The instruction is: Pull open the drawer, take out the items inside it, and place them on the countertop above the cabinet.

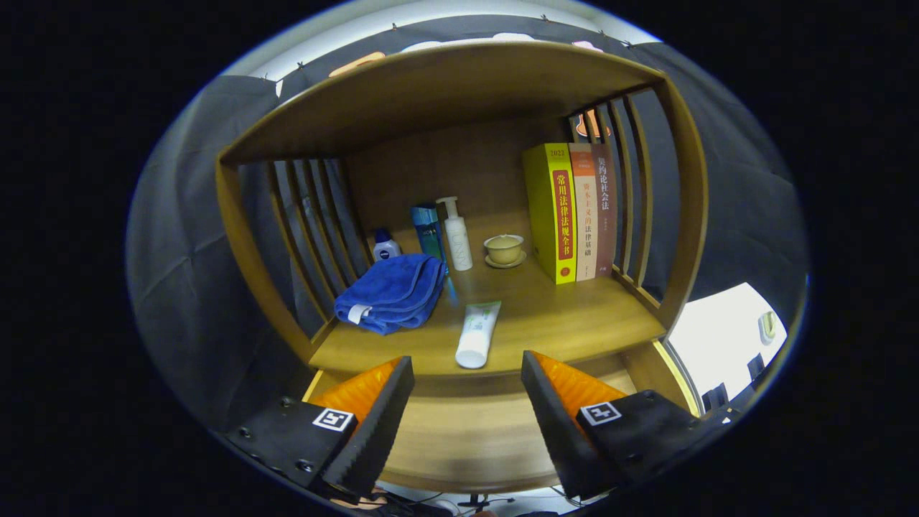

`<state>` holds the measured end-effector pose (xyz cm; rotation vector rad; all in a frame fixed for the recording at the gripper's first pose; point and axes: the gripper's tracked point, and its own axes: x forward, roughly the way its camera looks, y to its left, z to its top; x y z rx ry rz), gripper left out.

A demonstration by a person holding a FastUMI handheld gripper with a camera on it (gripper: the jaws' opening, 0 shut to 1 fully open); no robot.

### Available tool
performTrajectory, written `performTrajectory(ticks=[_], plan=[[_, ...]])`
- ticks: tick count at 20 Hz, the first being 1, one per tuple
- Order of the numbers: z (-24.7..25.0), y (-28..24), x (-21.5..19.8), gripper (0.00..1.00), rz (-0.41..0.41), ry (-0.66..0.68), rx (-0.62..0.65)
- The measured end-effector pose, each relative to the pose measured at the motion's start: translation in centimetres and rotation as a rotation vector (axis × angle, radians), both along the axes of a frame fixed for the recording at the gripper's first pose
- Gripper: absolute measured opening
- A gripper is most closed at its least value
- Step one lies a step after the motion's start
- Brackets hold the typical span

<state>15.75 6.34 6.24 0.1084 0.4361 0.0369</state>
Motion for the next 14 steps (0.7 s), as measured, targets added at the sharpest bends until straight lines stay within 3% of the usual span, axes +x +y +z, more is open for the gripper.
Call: performTrajectory(ticks=[14], plan=[[-8.3, -0.9, -10.1, 0.99, -0.039, -0.002, -0.058]])
